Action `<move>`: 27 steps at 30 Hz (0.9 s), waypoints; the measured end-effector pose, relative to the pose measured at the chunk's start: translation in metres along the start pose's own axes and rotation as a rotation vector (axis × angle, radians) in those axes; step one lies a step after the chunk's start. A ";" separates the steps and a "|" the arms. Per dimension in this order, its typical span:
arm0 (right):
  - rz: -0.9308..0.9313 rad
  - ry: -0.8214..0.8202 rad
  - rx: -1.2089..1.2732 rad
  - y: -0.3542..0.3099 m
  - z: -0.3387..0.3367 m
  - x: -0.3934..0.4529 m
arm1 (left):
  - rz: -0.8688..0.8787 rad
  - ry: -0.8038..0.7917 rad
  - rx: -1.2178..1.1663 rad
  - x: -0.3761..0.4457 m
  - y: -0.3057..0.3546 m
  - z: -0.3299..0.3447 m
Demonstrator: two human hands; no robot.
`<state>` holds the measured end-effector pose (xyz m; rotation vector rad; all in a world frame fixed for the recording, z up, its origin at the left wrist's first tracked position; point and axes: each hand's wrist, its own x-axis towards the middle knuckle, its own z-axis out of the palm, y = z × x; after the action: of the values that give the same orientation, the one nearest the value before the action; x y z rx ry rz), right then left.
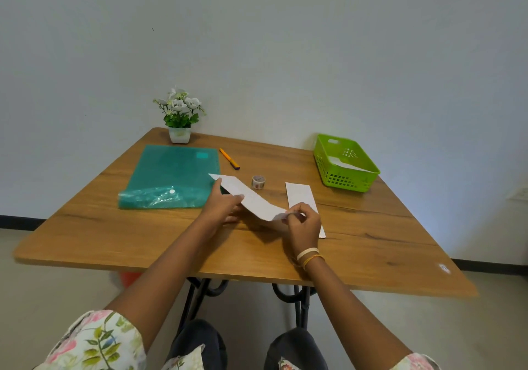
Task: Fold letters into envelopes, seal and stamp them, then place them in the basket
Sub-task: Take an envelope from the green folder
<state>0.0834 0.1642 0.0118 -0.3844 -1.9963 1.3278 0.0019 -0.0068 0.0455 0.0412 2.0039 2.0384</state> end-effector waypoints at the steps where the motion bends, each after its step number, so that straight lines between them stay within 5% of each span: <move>1: 0.005 -0.050 -0.067 -0.001 0.000 0.000 | 0.014 -0.006 0.042 0.002 -0.006 0.000; 6: -0.067 -0.302 -0.385 -0.005 0.003 -0.001 | 0.209 0.067 0.534 0.000 -0.030 0.005; 17: -0.184 -0.391 -0.642 -0.004 0.005 -0.006 | 0.446 -0.030 1.104 -0.012 -0.044 0.014; 23: 0.017 -0.188 -0.629 -0.005 -0.013 0.020 | 0.421 0.007 1.043 -0.010 -0.041 0.014; 27: 0.391 -0.228 -0.909 0.006 -0.034 0.054 | 0.415 0.032 0.993 -0.010 -0.042 0.014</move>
<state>0.0681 0.2218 0.0348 -1.1193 -2.7432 0.5871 0.0215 0.0045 0.0067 0.6604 2.9873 0.9835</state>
